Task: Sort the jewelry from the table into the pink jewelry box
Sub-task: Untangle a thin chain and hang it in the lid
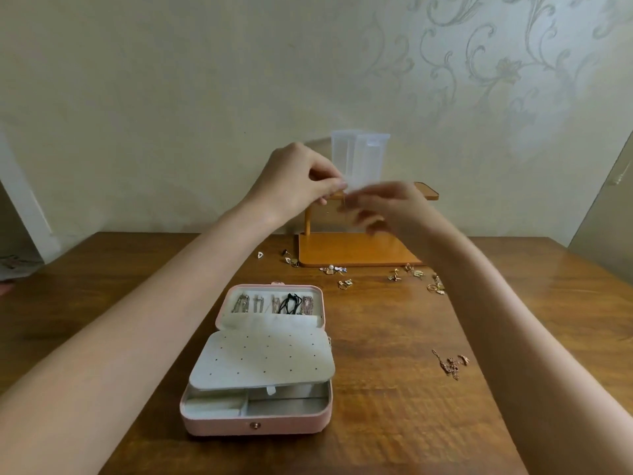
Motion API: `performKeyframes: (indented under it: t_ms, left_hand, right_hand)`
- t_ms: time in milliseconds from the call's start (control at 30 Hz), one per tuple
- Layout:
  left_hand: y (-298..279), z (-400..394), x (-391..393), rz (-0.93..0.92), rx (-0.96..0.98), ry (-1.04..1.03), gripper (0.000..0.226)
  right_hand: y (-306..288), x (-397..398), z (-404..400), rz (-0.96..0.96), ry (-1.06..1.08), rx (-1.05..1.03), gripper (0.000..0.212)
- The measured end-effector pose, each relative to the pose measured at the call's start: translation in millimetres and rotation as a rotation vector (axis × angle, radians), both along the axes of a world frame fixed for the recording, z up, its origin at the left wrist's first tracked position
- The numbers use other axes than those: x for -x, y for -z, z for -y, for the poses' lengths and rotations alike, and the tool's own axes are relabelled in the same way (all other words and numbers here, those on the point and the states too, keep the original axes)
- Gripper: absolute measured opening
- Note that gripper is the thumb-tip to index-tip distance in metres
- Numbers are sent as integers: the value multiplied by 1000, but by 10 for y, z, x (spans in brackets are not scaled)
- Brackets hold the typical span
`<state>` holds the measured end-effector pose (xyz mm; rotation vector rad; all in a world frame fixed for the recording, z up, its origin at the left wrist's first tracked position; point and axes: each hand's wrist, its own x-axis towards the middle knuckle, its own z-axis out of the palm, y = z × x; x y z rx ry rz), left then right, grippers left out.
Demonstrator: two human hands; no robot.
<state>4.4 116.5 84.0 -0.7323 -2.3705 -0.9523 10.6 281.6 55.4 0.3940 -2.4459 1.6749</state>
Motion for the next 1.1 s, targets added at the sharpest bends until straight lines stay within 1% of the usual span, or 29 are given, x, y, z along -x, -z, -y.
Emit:
performKeyframes:
  t_ms: [33, 67, 133, 200, 233, 267, 333, 367, 400, 467, 500, 533, 567, 633, 733, 833, 1000, 1100]
  left_hand:
    - [2, -6, 24, -10, -3, 3, 10]
    - [9, -3, 59, -33, -7, -7, 9]
    - [41, 20, 147, -74, -30, -47, 6]
    - [102, 66, 229, -61, -86, -70, 7]
    - [139, 99, 270, -13, -132, -53, 10]
    - [184, 151, 305, 72, -203, -6, 13]
    - [315, 304, 378, 304, -347, 113, 20]
    - [416, 410, 433, 405, -306, 117, 23]
    - [538, 526, 497, 483, -149, 64, 26]
    - [840, 757, 608, 596, 265, -81, 25]
    - [992, 857, 649, 624, 398, -118, 24]
    - [1134, 934, 685, 642, 468, -129, 23]
    - [1253, 984, 708, 660, 490, -132, 21]
    - [1397, 1023, 730, 657, 485, -137, 17]
    - [1464, 1031, 761, 570, 442, -175, 11]
    - [1415, 1037, 716, 495, 325, -140, 12]
    - [1208, 997, 514, 277, 152, -66, 7]
    - [1155, 991, 418, 201, 95, -63, 5]
  right_hand:
    - [-96, -27, 56, 23, -110, 128, 21]
    - [-158, -49, 114, 60, -198, 186, 22]
    - [-189, -52, 213, 126, -282, 191, 21]
    - [-142, -4, 294, 113, -258, 147, 17]
    - [-108, 27, 323, 63, -203, 78, 17]
    - [-80, 54, 349, 2, -136, -11, 17]
    - [-62, 99, 389, -94, -65, -106, 13]
    - [-74, 116, 407, -126, -61, -102, 12]
    - [-96, 130, 424, -151, -64, -76, 12]
    - [-159, 156, 459, -188, -61, 16, 14]
    - [-199, 164, 476, -200, -59, 70, 13]
    - [-235, 175, 490, -208, -59, 124, 11]
    - [-273, 188, 502, -214, -63, 174, 9]
    - [-347, 212, 521, -225, -68, 235, 8]
    - [-440, 225, 567, -223, -96, 289, 9]
    - [-520, 235, 625, -233, -125, 334, 8]
    - [-623, 235, 733, -275, -114, 356, 6]
    - [-690, 229, 811, -302, -127, 341, 7]
